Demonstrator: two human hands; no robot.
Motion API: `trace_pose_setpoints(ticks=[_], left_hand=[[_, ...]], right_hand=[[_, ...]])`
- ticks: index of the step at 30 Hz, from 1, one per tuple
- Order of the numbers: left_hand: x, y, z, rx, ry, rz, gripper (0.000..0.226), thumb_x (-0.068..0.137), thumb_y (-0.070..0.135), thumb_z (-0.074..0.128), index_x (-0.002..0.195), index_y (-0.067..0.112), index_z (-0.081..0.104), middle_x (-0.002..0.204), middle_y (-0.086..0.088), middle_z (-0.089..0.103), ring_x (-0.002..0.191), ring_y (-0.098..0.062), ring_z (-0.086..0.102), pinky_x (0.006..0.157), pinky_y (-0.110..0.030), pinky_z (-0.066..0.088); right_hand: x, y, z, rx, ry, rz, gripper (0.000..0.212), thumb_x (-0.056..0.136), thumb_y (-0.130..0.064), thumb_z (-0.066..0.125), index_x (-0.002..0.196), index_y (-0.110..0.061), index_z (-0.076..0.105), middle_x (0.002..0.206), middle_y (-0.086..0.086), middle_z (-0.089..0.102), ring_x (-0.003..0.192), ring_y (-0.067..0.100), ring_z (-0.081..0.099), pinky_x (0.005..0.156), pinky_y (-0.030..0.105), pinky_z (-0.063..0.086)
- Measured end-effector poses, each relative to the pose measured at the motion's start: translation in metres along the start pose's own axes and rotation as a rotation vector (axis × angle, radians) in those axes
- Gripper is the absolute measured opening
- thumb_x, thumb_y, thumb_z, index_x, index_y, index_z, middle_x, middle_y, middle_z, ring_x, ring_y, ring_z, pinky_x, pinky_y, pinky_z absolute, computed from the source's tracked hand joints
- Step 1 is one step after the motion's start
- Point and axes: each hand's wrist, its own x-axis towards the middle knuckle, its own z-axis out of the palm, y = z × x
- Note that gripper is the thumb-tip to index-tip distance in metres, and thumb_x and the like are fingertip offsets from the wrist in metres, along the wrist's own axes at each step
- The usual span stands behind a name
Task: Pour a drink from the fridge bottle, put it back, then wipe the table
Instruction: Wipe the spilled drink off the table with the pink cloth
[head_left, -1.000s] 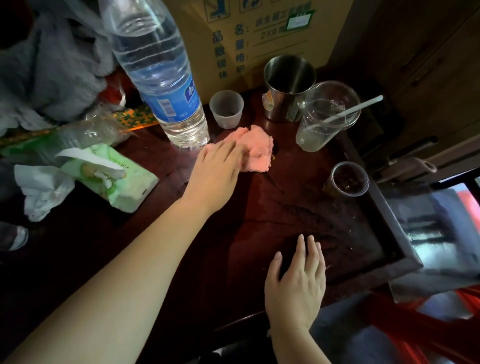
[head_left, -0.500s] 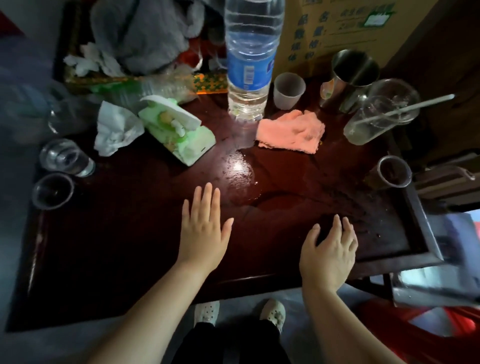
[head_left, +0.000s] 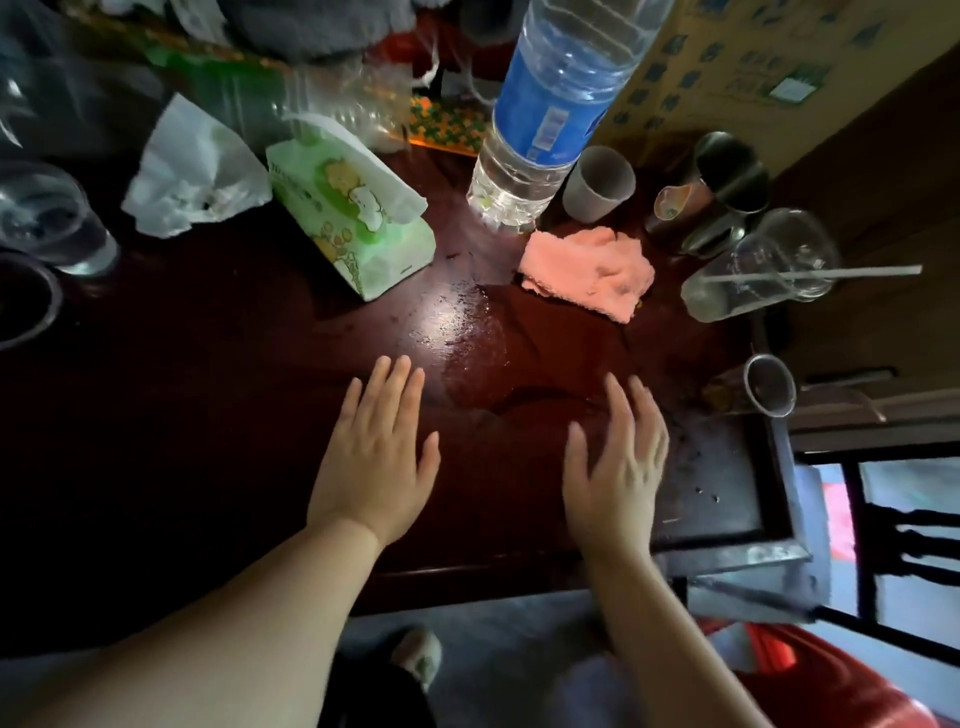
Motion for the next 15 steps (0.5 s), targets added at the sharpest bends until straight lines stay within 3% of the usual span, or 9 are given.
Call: trace_pose_setpoints(ticks=[2, 4, 8, 11, 15], left_hand=[[0.0, 0.0, 0.0, 0.009, -0.012, 0.002, 0.063, 0.093, 0.038, 0.028, 0.144, 0.001, 0.033, 0.152, -0.016, 0.031, 0.143, -0.028, 0.022, 0.116, -0.043, 0.014], [0.0, -0.001, 0.0, 0.02, -0.024, -0.004, 0.063, 0.093, 0.039, 0.027, 0.144, 0.002, 0.032, 0.153, -0.014, 0.029, 0.144, -0.027, 0.02, 0.116, -0.043, 0.014], [0.003, -0.001, 0.0, 0.004, -0.032, -0.019, 0.063, 0.093, 0.04, 0.027, 0.145, 0.004, 0.033, 0.154, -0.013, 0.028, 0.145, -0.025, 0.018, 0.117, -0.043, 0.015], [0.003, 0.0, 0.001, 0.004, -0.028, -0.02, 0.063, 0.094, 0.041, 0.027, 0.145, 0.004, 0.032, 0.154, -0.013, 0.028, 0.145, -0.025, 0.017, 0.117, -0.044, 0.018], [0.003, -0.001, 0.001, -0.006, -0.018, -0.023, 0.063, 0.094, 0.04, 0.027, 0.145, 0.005, 0.032, 0.154, -0.012, 0.028, 0.145, -0.025, 0.018, 0.117, -0.044, 0.019]], right_hand=[[0.054, -0.009, 0.005, 0.058, -0.003, -0.176, 0.043, 0.092, -0.021, 0.052, 0.133, -0.009, 0.05, 0.136, 0.015, 0.046, 0.128, 0.026, 0.039, 0.111, 0.029, 0.024], [0.111, -0.013, 0.019, 0.044, 0.011, -0.21, 0.04, 0.091, -0.022, 0.052, 0.129, -0.01, 0.053, 0.131, 0.014, 0.05, 0.124, 0.027, 0.041, 0.107, 0.03, 0.026], [0.171, -0.005, 0.053, -0.008, -0.03, 0.024, 0.034, 0.088, -0.036, 0.052, 0.116, -0.02, 0.063, 0.12, 0.012, 0.051, 0.114, 0.03, 0.046, 0.099, 0.042, 0.038], [0.176, 0.001, 0.073, -0.186, -0.107, 0.068, 0.04, 0.088, -0.046, 0.048, 0.117, -0.022, 0.061, 0.126, 0.013, 0.049, 0.122, 0.033, 0.041, 0.103, 0.046, 0.033], [0.182, 0.005, 0.077, -0.134, -0.164, 0.096, 0.04, 0.088, -0.047, 0.047, 0.118, -0.024, 0.058, 0.131, 0.012, 0.046, 0.129, 0.031, 0.035, 0.107, 0.05, 0.029]])
